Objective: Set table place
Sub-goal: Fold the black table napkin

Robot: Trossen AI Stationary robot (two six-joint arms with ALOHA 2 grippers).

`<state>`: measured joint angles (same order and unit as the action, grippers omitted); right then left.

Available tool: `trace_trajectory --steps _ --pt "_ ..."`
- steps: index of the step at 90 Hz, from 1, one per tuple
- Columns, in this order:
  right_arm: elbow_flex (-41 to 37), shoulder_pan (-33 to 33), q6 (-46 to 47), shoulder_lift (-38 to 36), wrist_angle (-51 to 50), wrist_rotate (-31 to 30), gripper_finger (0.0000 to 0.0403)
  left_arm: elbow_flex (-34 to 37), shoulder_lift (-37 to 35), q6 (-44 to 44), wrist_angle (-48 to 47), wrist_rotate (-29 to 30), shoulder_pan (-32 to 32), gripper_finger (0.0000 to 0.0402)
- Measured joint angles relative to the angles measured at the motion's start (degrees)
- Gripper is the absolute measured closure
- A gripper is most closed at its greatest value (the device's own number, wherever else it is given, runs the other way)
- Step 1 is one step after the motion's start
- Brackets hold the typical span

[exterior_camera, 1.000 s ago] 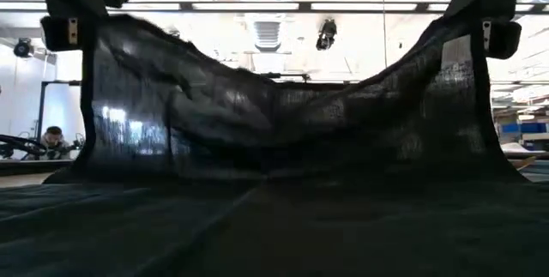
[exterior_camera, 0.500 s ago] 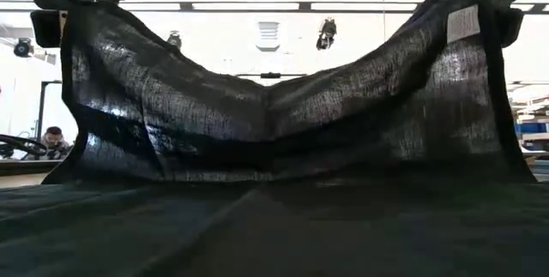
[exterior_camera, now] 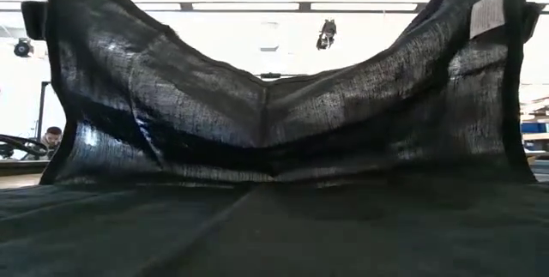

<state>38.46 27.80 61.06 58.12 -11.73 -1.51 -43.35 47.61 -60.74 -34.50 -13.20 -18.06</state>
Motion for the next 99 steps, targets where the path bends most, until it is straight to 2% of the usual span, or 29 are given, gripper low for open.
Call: trace_trajectory --steps 28,57,80,99 --pt "0.0 4.02 3.46 3.73 3.78 0.47 0.0403 0.0 2.38 -2.87 1.68 -1.18 -4.96 0.0401" --pt "0.0 4.6 3.98 6.02 6.74 0.69 0.0403 -0.02 8.67 -4.53 6.12 -1.28 -9.3 0.0402" --pt "0.0 5.05 5.18 8.44 7.2 3.04 0.0403 -0.02 14.59 -4.23 6.01 -2.4 -9.99 0.0402" --pt "0.0 6.46 6.96 10.95 8.14 3.45 0.0403 -0.02 15.98 -3.91 6.41 -2.35 -9.99 0.0401"
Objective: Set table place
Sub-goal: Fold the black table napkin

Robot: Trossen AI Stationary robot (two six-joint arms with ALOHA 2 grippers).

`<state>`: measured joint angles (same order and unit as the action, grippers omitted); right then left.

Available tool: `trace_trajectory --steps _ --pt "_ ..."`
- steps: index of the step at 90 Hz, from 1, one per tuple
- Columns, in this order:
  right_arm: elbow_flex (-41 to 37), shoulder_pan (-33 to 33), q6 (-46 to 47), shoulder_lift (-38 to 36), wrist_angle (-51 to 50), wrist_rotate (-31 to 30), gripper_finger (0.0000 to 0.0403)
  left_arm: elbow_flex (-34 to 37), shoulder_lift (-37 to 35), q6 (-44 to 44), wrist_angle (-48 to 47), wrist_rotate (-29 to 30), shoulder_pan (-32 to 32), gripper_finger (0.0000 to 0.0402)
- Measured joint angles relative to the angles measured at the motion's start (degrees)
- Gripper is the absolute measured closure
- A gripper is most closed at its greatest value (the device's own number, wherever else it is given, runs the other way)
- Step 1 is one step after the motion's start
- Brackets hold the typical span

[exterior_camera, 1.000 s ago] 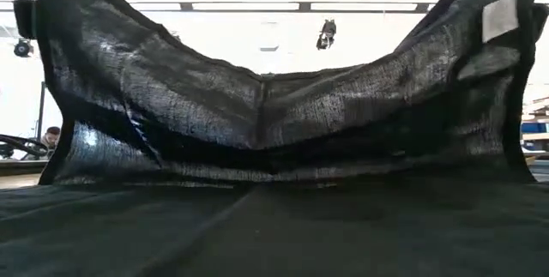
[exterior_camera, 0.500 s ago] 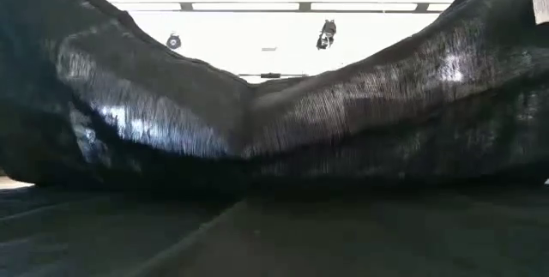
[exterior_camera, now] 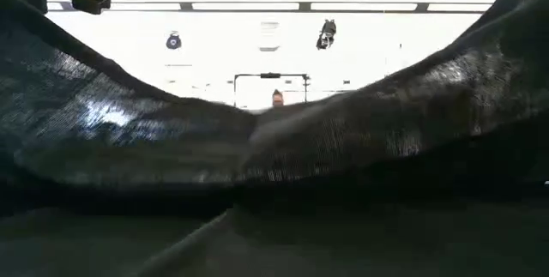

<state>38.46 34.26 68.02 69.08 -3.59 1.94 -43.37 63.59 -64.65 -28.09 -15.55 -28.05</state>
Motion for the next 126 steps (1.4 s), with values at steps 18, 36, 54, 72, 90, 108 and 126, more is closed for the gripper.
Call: trace_trajectory --steps 18,36,54,72,90,108,126 --pt "0.0 0.15 1.17 0.48 0.97 -0.34 0.0403 0.01 -0.2 1.18 0.01 0.02 0.0 0.0402" --pt "0.0 0.0 1.96 0.48 1.09 -0.43 0.0403 0.0 -0.2 2.11 -0.04 0.04 0.0 0.0402" --pt "0.0 0.0 2.65 0.48 1.11 -0.44 0.0403 0.0 -0.17 3.01 -0.05 0.0 0.0 0.0402" --pt "0.02 0.25 2.13 1.89 0.96 -0.46 0.0403 0.0 -0.1 4.52 -0.09 -2.15 0.0 0.0402" --pt "0.02 1.55 2.29 7.82 3.53 2.23 0.0403 0.04 0.09 6.0 -0.29 -3.98 -0.09 0.0401" --pt "0.02 2.98 1.87 13.77 8.67 3.52 0.0403 2.71 0.09 6.01 2.8 -5.2 -0.94 0.0402" --pt "0.02 4.64 0.35 18.74 8.66 5.26 0.0403 8.23 2.67 4.52 13.92 -9.72 -3.27 0.0402"
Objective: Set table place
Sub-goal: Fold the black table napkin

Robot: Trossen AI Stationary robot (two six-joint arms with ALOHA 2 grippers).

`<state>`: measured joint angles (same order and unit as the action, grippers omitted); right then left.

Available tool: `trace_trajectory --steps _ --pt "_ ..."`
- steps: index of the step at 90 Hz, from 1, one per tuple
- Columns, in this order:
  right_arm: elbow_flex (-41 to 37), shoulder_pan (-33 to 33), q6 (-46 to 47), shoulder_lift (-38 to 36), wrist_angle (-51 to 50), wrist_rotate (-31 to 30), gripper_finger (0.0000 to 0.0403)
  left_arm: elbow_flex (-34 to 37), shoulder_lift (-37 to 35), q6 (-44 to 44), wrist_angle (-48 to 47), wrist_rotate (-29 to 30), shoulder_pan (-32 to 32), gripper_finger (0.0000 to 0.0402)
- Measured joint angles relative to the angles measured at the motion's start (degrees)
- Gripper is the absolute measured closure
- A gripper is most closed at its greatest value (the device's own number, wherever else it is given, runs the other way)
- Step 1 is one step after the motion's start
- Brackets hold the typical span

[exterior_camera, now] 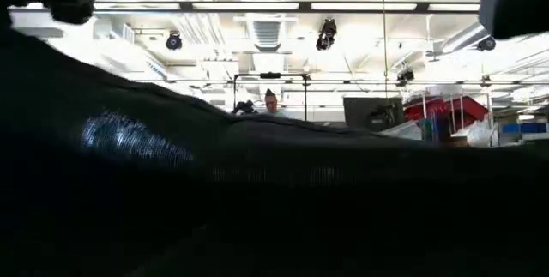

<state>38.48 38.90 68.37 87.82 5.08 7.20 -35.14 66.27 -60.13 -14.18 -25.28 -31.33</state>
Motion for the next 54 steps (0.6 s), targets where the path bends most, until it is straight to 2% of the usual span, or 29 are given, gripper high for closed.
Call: trace_trajectory --steps 11,22,41,54 --pt "-0.02 1.39 -1.61 1.64 0.99 0.77 0.039 2.02 4.7 -1.09 8.44 -4.37 -2.27 0.0399" --pt "0.0 2.65 -1.68 1.42 4.78 1.49 0.0342 1.5 7.72 -2.07 14.21 -7.85 -3.86 0.0374" --pt "0.0 5.06 2.34 1.44 4.29 2.05 0.0226 -0.38 10.63 -4.1 12.68 -7.09 -6.59 0.0281" --pt "0.0 6.29 5.65 1.46 4.25 1.86 0.0169 -0.41 10.88 -6.21 12.66 -7.02 -7.17 0.0213"
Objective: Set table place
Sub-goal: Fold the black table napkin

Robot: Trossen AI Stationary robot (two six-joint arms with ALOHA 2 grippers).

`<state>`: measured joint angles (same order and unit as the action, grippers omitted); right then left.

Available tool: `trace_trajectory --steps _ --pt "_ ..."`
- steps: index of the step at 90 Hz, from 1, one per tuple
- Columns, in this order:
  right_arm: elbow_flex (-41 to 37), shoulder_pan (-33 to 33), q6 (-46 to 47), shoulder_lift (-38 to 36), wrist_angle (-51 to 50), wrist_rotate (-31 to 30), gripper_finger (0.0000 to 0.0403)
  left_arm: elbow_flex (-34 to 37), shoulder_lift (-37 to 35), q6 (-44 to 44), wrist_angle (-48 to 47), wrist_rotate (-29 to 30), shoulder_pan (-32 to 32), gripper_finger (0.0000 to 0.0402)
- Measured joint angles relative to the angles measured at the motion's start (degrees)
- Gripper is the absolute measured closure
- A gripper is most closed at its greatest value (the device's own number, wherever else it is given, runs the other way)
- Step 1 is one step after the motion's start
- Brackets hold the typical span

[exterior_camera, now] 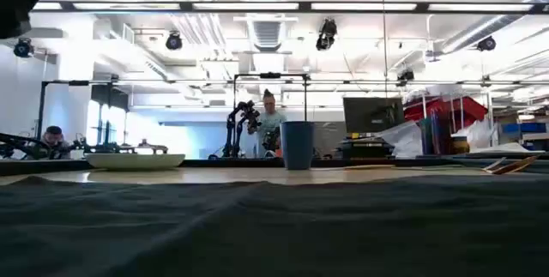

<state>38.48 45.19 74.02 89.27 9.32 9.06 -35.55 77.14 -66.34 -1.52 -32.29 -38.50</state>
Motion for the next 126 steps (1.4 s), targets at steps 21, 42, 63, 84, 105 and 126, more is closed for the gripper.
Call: trace_trajectory --steps 21,42,63,84,105,126 --pt "0.0 2.92 4.52 0.0 -0.01 -1.79 0.0131 0.0 0.02 -2.4 0.0 0.26 0.04 0.0164" --pt "0.0 5.36 7.89 -0.02 0.16 -4.76 0.0137 -1.17 0.02 -3.73 0.04 0.59 0.04 0.0172" --pt "0.0 5.83 10.91 -0.02 0.09 -20.44 0.0169 -2.6 0.02 0.4 0.4 12.78 0.95 0.0222" --pt "0.0 2.16 16.47 0.0 -1.92 -44.13 0.0285 -2.56 0.62 9.27 0.81 33.23 7.81 0.038" --pt "0.0 -3.62 17.7 -0.11 -1.84 -57.49 0.0391 -3.84 8.86 15.17 7.93 36.03 20.54 0.0401" --pt "-0.02 -5.84 11.77 -3.14 -2.11 -54.07 0.0402 -14.32 21.85 31.6 2.84 15.71 25.06 0.0401"
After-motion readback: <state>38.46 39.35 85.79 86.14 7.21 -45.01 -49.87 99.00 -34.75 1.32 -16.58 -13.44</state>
